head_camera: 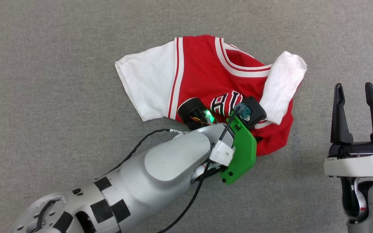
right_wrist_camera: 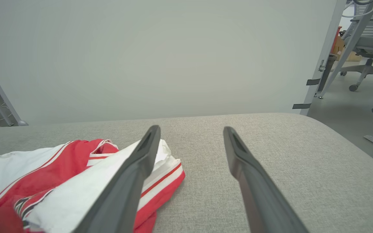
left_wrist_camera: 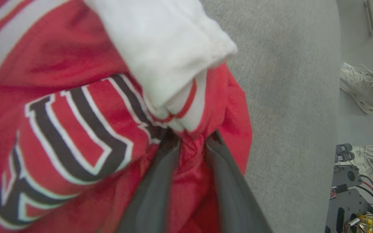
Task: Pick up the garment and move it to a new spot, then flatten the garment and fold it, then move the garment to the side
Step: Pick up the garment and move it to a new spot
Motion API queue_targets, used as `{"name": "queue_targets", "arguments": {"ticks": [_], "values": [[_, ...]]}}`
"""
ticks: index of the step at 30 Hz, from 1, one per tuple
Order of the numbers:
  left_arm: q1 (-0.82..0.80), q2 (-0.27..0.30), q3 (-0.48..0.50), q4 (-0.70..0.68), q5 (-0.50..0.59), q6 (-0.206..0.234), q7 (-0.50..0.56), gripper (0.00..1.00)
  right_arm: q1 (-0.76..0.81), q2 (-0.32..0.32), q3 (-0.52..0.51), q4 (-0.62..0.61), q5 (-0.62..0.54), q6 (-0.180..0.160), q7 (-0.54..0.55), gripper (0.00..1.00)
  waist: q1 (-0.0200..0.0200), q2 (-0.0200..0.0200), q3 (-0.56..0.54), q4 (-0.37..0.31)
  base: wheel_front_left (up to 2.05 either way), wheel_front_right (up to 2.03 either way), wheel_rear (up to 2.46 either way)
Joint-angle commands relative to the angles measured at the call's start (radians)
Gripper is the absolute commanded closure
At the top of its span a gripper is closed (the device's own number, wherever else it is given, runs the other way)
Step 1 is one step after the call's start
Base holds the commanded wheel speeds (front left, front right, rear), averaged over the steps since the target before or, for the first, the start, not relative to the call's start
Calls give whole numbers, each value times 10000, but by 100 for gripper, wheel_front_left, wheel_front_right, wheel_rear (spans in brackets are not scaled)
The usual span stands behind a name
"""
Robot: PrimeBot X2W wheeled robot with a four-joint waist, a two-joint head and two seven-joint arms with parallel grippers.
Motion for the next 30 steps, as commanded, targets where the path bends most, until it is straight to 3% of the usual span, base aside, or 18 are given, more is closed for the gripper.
{"name": "queue_targets", "arguments": {"ticks": [1, 7, 11, 18, 23, 26, 30], "values": [[-12, -56, 0, 89, 50, -29, -367, 0, -45, -5, -19, 54, -49, -7, -23, 0, 0, 0, -304, 153, 0, 0, 0], [-4, 17, 133, 251, 158, -25, -2370, 0, 386, -5, -99, 195, -125, -7, -23, 0, 0, 0, -1376, 536, 0, 0, 0], [360, 210, 576, 39, 132, 303, -3466, 0, 750, -5, -168, 250, -136, -7, -23, 0, 0, 0, -2087, 887, 0, 0, 0], [1288, 1322, 1744, -519, 126, 1777, -4977, 0, 1269, -5, -133, 294, -130, -7, -23, 0, 0, 0, -2927, 1380, 0, 0, 0], [2292, 2324, 2939, -1031, 434, 2904, -5277, 0, 1504, -5, -158, 298, -124, -7, -23, 0, 0, 0, -3271, 1566, 0, 0, 0], [3173, 2879, 4125, -1760, 1004, 3577, -5289, 0, 1654, -5, -173, 279, -128, -7, -23, 0, 0, 0, -3442, 1636, 0, 0, 0], [4694, 3398, 5759, -2605, 1720, 4158, -5292, 0, 1831, -5, -168, 289, -135, -7, -23, 0, 0, 0, -3616, 1660, 0, 0, 0]]}}
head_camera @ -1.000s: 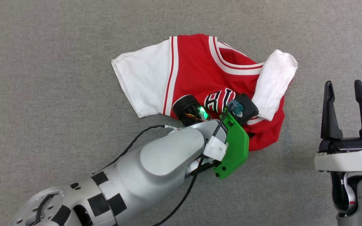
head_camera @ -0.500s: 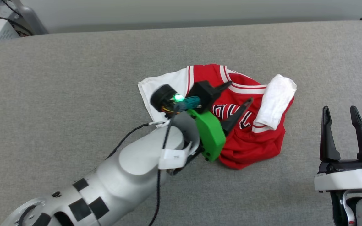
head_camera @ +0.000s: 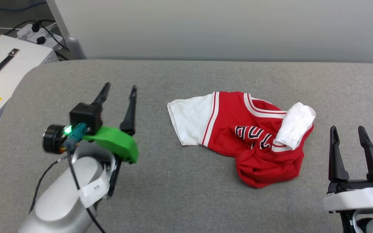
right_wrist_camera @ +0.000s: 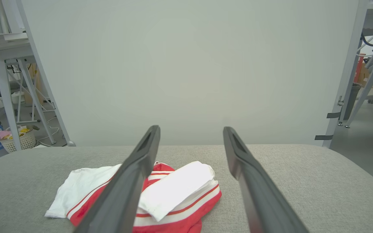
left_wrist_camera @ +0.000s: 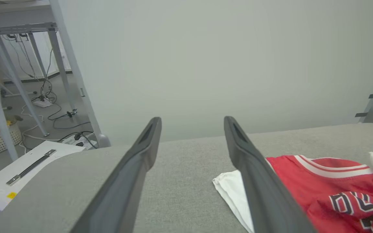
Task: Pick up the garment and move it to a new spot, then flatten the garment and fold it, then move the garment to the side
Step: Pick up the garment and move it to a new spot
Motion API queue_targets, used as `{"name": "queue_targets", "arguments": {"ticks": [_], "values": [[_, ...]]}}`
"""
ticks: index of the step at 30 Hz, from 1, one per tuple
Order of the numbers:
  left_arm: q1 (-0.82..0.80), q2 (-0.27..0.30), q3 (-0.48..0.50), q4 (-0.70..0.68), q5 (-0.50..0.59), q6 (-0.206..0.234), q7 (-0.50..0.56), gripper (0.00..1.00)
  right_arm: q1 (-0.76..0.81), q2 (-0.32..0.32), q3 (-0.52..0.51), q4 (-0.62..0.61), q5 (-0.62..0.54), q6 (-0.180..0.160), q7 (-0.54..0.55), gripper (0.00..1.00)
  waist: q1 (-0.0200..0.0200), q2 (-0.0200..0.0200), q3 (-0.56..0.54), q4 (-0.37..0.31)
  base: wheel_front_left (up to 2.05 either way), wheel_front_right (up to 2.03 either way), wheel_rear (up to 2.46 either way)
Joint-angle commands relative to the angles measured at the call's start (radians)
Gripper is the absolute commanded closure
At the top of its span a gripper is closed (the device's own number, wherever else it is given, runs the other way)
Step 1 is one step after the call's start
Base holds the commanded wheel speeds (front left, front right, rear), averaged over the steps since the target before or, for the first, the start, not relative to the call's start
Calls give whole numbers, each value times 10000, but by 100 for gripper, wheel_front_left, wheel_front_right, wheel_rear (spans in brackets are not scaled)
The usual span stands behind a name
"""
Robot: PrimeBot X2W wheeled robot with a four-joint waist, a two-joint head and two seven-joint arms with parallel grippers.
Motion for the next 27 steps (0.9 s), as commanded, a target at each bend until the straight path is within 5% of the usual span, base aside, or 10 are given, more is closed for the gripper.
{"name": "queue_targets", "arguments": {"ticks": [1, 8, 27], "values": [[711, 129, 493, -211, 278, 157, -54, 0, 163, -7, -12, 16, -44, -7, -23, 0, 1, 0, -211, 121, 0, 0, 0], [3413, -66, 2829, -1225, 1543, 141, -55, 0, 453, -7, -18, 156, -44, -7, -23, 0, 1, 0, -514, 114, 0, 0, 0], [6277, -2524, 5474, -967, 4001, -1946, -56, 0, 1411, -7, 600, 1042, -99, -7, -23, 0, 1, 0, -1183, 86, 0, 0, 0]]}}
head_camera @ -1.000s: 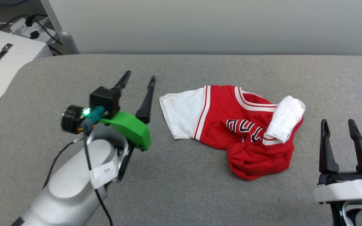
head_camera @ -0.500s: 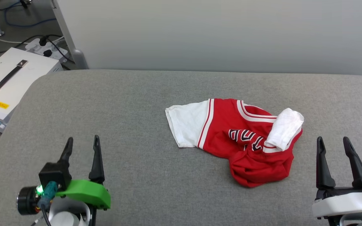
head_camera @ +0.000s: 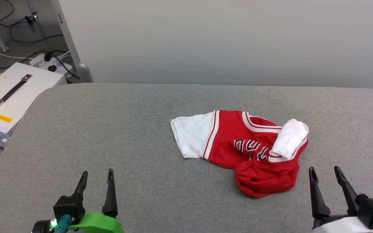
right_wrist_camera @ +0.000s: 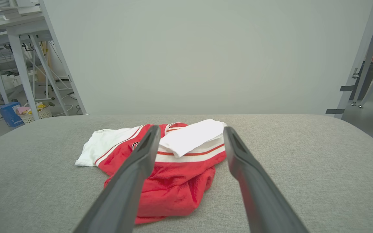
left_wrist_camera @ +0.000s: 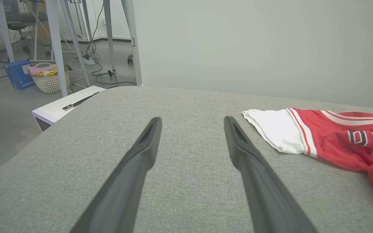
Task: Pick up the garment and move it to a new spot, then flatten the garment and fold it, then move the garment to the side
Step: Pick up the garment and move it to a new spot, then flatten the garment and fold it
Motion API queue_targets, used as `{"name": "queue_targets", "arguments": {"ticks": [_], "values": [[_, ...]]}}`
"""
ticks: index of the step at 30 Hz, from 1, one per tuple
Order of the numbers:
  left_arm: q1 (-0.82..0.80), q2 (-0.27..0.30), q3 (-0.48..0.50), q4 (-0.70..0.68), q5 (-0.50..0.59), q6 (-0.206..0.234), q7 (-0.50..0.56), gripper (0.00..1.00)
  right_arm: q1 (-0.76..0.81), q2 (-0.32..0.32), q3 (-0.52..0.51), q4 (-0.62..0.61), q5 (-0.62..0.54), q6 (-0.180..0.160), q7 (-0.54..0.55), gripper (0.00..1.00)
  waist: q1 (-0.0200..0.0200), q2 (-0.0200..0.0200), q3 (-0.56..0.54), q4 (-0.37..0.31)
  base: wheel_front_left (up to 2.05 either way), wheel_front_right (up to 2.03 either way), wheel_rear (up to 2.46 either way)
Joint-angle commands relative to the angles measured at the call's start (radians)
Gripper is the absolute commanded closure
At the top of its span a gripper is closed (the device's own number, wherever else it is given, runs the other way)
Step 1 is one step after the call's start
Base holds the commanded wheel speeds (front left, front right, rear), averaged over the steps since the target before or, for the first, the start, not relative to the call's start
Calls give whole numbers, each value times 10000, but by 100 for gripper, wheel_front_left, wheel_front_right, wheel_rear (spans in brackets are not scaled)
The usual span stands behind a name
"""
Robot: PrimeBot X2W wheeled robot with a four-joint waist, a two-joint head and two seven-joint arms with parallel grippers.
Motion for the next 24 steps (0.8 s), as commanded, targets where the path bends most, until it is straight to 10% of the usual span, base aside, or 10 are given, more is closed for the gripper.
{"name": "queue_targets", "arguments": {"ticks": [1, 24], "values": [[183, -120, 146, 63, 177, -112, -56, 0, 164, -9, 32, 49, -37, -7, -23, 0, 0, 0, -25, -7, 0, 0, 0], [-97, -1053, 1371, 519, 1348, -1174, -57, 0, -1767, -352, -225, -607, -751, -7, -23, 0, 0, 0, 247, 28, 0, 0, 0]]}}
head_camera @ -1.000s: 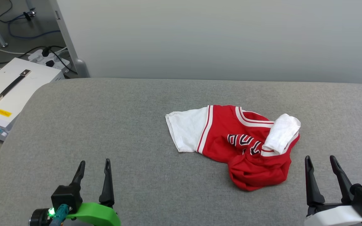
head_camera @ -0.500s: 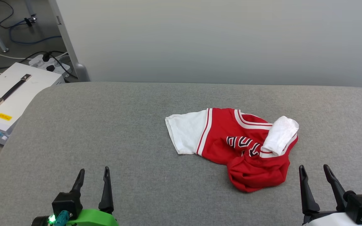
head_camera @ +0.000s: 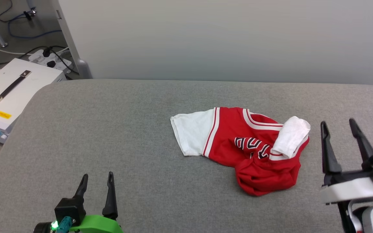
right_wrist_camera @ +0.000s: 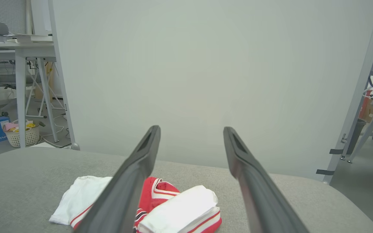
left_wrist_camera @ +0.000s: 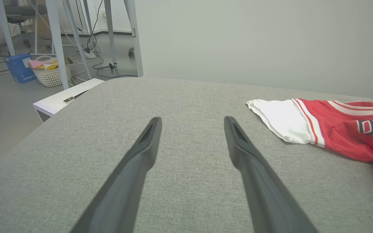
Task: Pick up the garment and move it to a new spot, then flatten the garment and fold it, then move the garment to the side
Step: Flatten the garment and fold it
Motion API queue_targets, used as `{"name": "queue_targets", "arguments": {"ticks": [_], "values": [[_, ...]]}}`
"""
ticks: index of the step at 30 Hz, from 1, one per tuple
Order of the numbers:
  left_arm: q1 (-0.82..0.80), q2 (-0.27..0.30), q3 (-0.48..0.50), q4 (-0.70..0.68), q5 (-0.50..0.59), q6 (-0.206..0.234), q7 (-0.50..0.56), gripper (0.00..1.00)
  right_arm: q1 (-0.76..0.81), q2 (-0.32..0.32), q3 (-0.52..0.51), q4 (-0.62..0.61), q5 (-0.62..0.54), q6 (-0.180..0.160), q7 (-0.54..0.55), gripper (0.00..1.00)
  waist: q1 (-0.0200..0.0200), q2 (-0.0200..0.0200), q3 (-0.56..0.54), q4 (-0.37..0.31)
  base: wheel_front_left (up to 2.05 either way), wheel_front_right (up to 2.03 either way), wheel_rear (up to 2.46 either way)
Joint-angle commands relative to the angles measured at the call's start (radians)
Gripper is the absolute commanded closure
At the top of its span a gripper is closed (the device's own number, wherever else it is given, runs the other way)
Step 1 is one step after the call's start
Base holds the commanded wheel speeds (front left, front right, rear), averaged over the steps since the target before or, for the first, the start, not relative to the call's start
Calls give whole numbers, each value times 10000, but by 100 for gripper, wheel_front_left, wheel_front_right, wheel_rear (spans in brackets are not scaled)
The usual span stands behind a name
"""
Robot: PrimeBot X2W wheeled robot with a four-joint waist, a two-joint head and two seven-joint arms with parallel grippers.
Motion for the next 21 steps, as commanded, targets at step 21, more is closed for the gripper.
{"name": "queue_targets", "arguments": {"ticks": [21], "values": [[-1126, -486, 501, -181, 368, -396, -57, 0, -6650, -4952, 5539, 3742, 3981, -7, 5894, 0, 0, 0, 1761, 113, 0, 0, 0]]}}
